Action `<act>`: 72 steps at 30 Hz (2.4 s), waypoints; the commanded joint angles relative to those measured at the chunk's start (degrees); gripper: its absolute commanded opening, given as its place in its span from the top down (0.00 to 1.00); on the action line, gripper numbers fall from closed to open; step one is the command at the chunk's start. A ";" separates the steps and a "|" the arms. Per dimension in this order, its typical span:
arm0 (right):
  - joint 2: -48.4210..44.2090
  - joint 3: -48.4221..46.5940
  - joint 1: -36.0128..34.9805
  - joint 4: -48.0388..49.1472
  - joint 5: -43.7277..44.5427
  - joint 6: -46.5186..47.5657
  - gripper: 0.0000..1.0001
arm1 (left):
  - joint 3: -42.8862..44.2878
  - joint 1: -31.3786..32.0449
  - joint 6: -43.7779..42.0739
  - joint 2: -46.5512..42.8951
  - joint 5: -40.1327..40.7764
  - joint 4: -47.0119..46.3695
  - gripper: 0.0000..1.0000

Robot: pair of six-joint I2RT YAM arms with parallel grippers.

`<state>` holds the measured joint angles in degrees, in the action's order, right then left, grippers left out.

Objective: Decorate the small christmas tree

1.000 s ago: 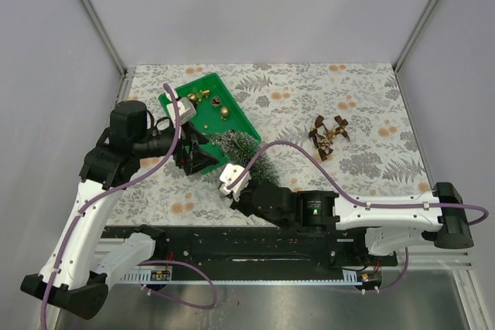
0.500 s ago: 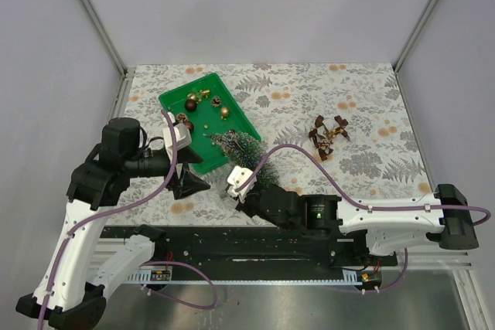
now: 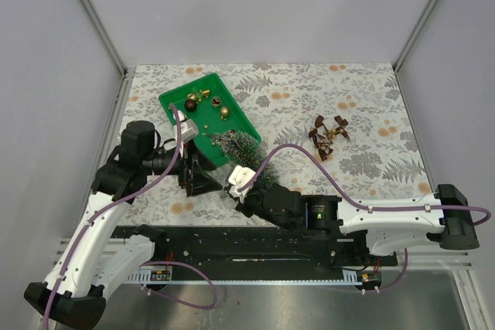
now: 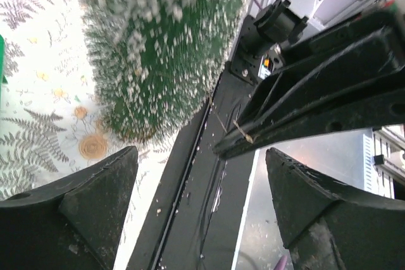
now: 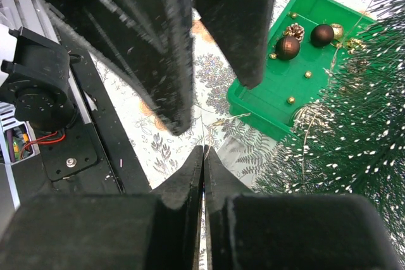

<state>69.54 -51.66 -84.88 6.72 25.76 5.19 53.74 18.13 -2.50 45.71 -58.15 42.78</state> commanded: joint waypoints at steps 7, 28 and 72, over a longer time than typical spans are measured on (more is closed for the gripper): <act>-0.02 -0.72 -0.37 3.65 -0.97 1.49 0.96 | -3.19 0.24 17.26 -1.24 -3.72 -19.49 0.16; 2.01 -1.96 -0.46 5.76 0.35 2.46 0.98 | -6.98 2.70 23.08 -3.35 -6.80 -21.52 0.40; -2.29 -0.20 -0.46 3.22 1.84 -1.93 0.56 | -7.77 2.61 14.72 -5.81 12.71 -18.79 1.00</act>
<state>71.50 -51.70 -84.88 10.09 26.46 5.63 46.26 20.73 13.50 40.45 -52.12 26.83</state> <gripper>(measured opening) 0.347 0.017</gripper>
